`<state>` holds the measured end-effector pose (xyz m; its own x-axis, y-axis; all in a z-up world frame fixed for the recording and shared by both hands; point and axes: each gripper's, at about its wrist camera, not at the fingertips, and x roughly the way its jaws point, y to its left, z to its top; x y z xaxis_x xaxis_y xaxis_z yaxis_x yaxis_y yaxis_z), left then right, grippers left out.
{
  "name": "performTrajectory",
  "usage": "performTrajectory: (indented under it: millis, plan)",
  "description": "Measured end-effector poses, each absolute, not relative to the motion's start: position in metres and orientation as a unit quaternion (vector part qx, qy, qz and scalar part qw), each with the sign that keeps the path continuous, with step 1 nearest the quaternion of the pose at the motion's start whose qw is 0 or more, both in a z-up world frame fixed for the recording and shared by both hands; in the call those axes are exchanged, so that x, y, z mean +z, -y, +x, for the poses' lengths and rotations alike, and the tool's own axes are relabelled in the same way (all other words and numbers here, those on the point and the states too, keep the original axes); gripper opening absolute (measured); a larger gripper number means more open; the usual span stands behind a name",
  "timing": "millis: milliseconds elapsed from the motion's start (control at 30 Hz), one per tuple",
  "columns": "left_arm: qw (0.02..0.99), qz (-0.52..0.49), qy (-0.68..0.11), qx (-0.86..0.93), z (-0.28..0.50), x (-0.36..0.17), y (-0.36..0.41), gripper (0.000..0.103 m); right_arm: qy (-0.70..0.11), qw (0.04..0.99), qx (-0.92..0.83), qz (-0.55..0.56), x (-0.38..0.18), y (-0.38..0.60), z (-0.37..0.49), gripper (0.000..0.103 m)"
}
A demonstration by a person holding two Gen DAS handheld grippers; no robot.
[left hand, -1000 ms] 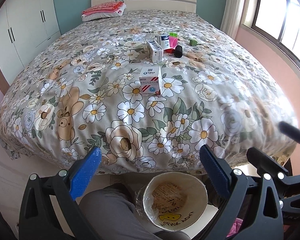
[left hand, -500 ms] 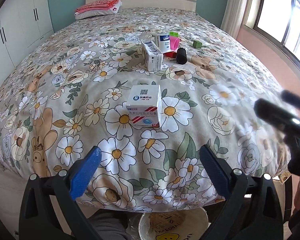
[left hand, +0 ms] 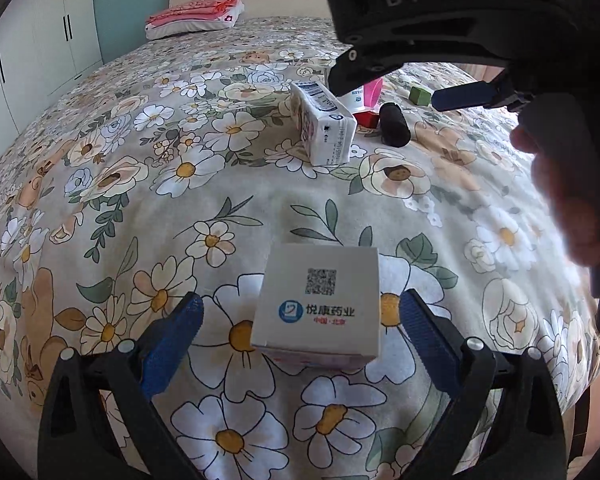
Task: Collect trash
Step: 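Grasp the white medicine box with the left gripper while the right gripper grasps the milk carton, then carry the medicine box and milk carton with both grippers over the wastebasket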
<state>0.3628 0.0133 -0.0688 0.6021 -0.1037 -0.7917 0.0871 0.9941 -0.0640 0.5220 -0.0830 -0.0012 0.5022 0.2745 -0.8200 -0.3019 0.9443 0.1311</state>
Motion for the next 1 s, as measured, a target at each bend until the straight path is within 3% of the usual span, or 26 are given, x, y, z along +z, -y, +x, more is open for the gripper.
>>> performTrajectory:
  millis: [100, 167, 233, 367, 467, 1000]
  plan:
    - [0.895, -0.014, -0.443, -0.055, 0.374, -0.073, -0.014, 0.089, -0.493, 0.856, 0.157, -0.012, -0.021, 0.070, 0.556, 0.096]
    - [0.893, -0.011, -0.446, -0.055, 0.383, -0.077, -0.013, 0.071, -0.508, 0.848, 0.154, -0.002, -0.032, 0.066, 0.573, 0.096]
    - [0.891, -0.007, -0.452, -0.053, 0.391, -0.082, -0.011, 0.066, -0.515, 0.843, 0.154, 0.002, -0.040, 0.060, 0.584, 0.093]
    - [0.891, -0.004, -0.451, -0.052, 0.398, -0.085, -0.009, 0.047, -0.547, 0.821, 0.164, 0.017, -0.057, 0.053, 0.601, 0.047]
    - [0.891, -0.003, -0.450, -0.049, 0.397, -0.084, -0.007, 0.046, -0.548, 0.821, 0.159, 0.014, -0.062, 0.051, 0.603, 0.036]
    - [0.911, -0.009, -0.411, -0.029, 0.361, -0.017, -0.022, 0.046, -0.482, 0.860, 0.167, -0.013, 0.022, 0.070, 0.531, 0.036]
